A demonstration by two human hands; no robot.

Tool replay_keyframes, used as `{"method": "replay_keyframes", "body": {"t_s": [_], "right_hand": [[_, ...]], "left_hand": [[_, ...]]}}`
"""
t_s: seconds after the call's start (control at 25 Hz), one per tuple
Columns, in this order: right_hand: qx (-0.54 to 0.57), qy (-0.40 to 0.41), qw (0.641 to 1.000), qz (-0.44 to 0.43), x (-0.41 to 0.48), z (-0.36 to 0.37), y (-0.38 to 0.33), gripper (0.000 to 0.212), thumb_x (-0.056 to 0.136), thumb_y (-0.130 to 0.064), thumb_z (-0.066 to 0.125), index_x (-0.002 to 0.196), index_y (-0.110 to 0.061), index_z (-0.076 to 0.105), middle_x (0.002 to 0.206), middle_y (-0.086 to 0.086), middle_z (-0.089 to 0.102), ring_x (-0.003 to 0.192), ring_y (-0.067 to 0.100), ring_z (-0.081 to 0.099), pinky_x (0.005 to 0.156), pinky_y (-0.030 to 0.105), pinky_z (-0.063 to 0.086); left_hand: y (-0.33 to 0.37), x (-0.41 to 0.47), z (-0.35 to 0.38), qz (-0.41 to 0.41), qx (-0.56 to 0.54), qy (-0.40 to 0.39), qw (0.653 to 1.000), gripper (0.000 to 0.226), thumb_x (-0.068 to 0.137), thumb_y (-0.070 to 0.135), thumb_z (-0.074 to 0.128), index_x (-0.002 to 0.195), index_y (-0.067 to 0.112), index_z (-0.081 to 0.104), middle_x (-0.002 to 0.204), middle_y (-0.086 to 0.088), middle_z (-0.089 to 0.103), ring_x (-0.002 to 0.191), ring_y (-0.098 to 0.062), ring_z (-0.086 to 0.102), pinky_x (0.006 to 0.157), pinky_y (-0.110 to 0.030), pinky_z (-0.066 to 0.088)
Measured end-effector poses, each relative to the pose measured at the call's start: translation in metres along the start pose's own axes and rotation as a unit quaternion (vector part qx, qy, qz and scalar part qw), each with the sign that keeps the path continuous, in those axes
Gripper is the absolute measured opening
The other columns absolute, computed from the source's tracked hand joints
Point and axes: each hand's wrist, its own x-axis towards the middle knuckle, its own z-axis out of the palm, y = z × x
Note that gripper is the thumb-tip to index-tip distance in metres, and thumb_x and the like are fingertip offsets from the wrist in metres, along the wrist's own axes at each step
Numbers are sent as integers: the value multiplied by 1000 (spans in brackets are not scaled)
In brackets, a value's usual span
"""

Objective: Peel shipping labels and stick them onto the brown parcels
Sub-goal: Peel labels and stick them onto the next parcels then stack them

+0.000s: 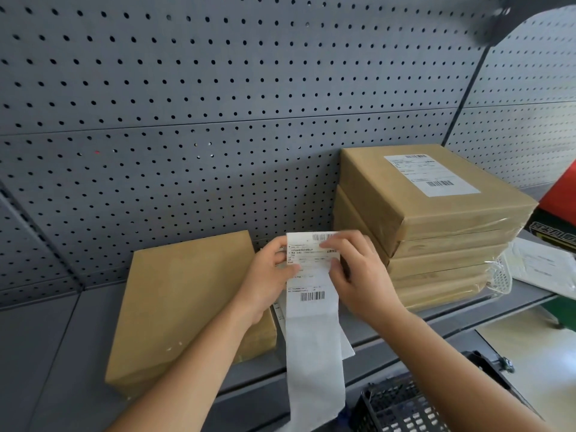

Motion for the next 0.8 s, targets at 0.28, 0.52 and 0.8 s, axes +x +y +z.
{"method": "replay_keyframes", "body": {"t_s": [0.28, 0.52, 0.8], "right_hand": [[-55, -32, 995, -75, 38, 16, -5, 23, 96, -19, 62, 118, -19, 69, 107, -2, 63, 103, 21, 54, 87, 39, 48], [-31, -25, 996, -85, 36, 17, -9, 18, 95, -18, 62, 110, -21, 72, 98, -3, 62, 86, 17, 56, 72, 35, 49], [-32, 4, 992, -120, 31, 18, -7, 20, 93, -10, 66, 109, -19, 73, 95, 0, 63, 81, 19, 59, 70, 36, 51]], "left_hand": [[3, -10, -1, 14, 13, -32, 999, 46, 98, -5, 58, 127, 30, 65, 114, 2, 77, 107, -16, 73, 89, -38, 61], [13, -9, -10, -73, -85, -53, 992, 36, 105, 39, 47, 114, 21, 77, 111, -2, 79, 107, -17, 73, 93, -40, 56], [14, 5, -5, -145, -151, -12, 978, 33, 103, 35, 52, 105, 11, 75, 96, -9, 80, 84, -23, 77, 84, -40, 59]]}}
